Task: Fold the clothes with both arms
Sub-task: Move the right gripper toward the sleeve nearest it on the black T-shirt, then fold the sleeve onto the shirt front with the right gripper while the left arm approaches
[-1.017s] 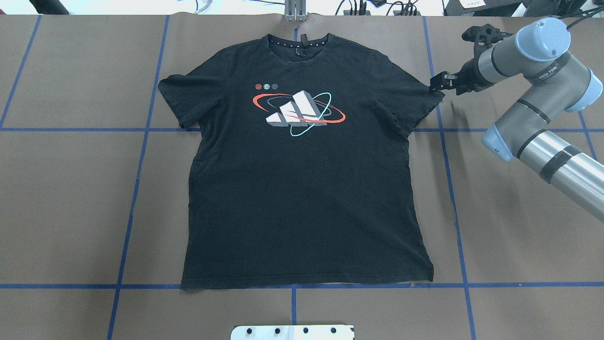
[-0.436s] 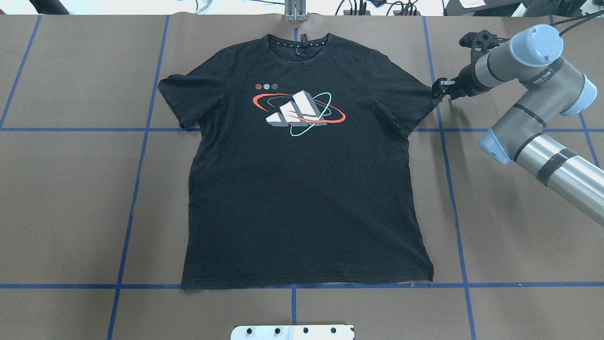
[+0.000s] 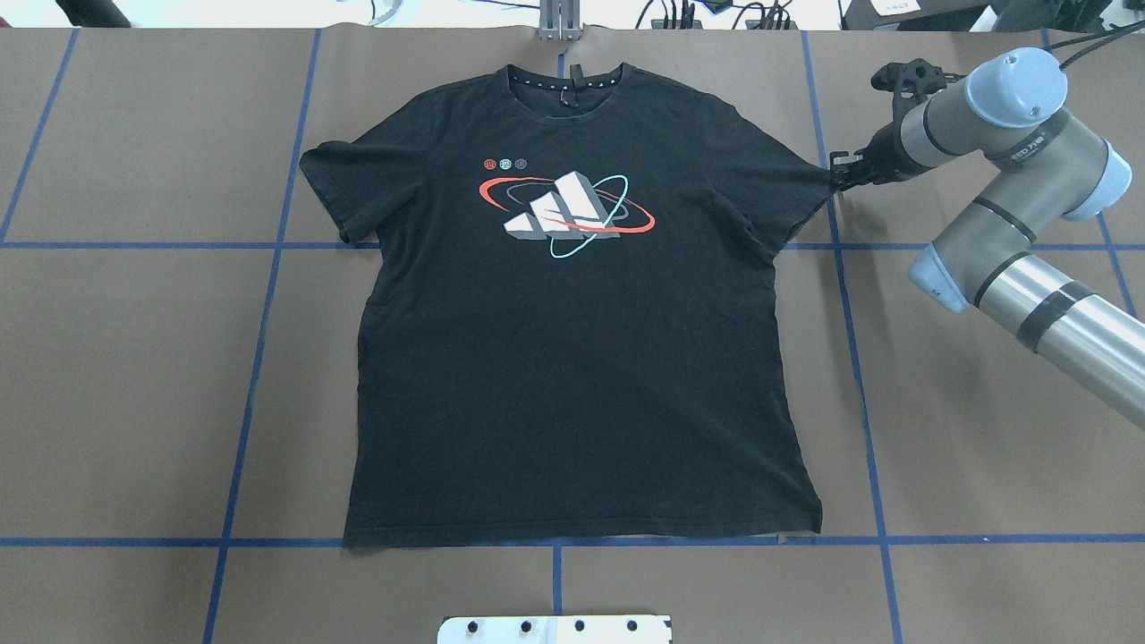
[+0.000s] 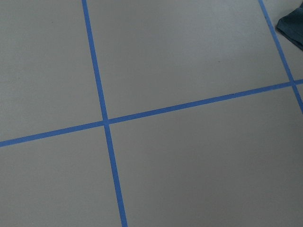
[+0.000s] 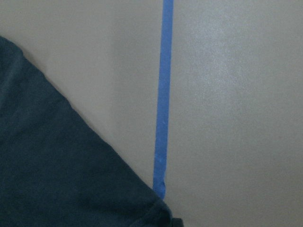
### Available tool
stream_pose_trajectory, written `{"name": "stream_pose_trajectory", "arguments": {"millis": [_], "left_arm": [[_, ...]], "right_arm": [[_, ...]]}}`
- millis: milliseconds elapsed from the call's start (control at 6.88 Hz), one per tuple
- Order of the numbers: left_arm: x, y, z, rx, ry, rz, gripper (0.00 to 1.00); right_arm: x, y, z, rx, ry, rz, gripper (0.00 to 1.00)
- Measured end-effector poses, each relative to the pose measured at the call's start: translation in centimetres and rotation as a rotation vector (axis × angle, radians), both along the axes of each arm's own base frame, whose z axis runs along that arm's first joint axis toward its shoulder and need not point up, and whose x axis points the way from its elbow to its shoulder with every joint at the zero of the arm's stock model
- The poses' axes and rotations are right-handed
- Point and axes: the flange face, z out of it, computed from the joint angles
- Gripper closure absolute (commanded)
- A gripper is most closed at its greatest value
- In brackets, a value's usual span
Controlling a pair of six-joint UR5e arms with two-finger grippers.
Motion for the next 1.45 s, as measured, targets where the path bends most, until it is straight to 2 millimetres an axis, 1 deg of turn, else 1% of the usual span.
{"name": "stream_pose_trajectory", "arguments": {"millis": [145, 291, 436, 581, 726, 872, 1162, 1308, 1453], "left_arm": [[0.0, 0.2, 0.2, 0.004, 0.000, 0.000, 0.00], [0.0, 0.6, 0.4, 0.012, 0.000, 0.000, 0.00], [0.0, 0.9, 0.4, 0.021, 0.001, 0.000, 0.00], [0.0, 1.0, 0.4, 0.026, 0.002, 0.000, 0.00], [0.0, 1.0, 0.3, 0.033, 0.002, 0.000, 0.00], [0.0, 1.0, 0.2, 0.040, 0.002, 0.000, 0.00], [0.0, 1.0, 0.0, 0.049, 0.003, 0.000, 0.00], [0.0, 1.1, -0.4, 0.057, 0.007, 0.001, 0.00], [0.1, 1.1, -0.7, 0.061, 0.014, 0.005, 0.00]], "right_arm": [[0.0, -0.1, -0.5, 0.002, -0.007, 0.001, 1.00], [0.1, -0.1, -1.7, 0.011, -0.027, 0.001, 1.00], [0.2, 0.2, -3.8, 0.020, -0.066, -0.002, 1.00], [-0.2, 0.9, -6.5, 0.019, -0.118, -0.007, 1.00], [-1.1, 1.9, -9.1, 0.008, -0.168, -0.005, 1.00], [-2.6, 2.6, -11.8, -0.010, -0.211, -0.002, 1.00], [-7.3, 3.2, -17.5, -0.058, -0.280, 0.024, 1.00], [-9.7, 3.6, -19.5, -0.067, -0.296, 0.062, 1.00], [-11.5, 4.1, -20.2, -0.071, -0.295, 0.088, 1.00]]}}
